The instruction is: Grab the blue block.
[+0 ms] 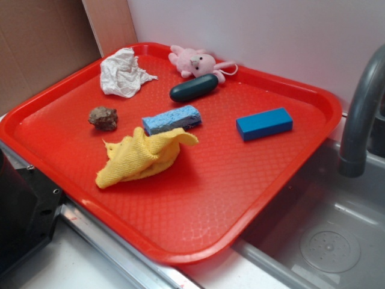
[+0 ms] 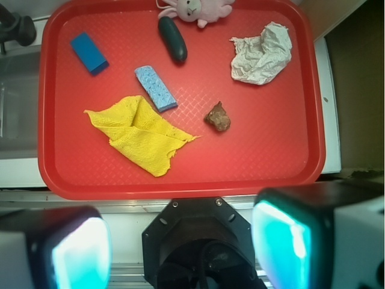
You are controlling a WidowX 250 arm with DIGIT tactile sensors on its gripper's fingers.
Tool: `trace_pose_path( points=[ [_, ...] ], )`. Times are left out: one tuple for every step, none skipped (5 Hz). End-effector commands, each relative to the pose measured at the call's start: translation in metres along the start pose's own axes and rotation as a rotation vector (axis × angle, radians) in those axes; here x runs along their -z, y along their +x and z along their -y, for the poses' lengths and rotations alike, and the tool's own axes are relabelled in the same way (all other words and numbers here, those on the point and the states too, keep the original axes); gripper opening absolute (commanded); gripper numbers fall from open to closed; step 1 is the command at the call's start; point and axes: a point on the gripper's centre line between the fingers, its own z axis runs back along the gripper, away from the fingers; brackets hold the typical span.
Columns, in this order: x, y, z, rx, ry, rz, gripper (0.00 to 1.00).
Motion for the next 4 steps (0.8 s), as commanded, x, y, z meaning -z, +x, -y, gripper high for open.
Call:
trace_pose_path(
  points=[
    [0.0, 0.0, 0.0, 0.0, 0.0, 0.0, 1.0],
    [0.026, 0.047, 0.041, 0.25, -0.037, 0.086, 1.0],
    [0.058, 0.088, 0.076, 0.418, -0.036, 0.205, 1.0],
    [0.083, 0.118, 0.095, 0.461, -0.087, 0.227, 1.0]
  ],
)
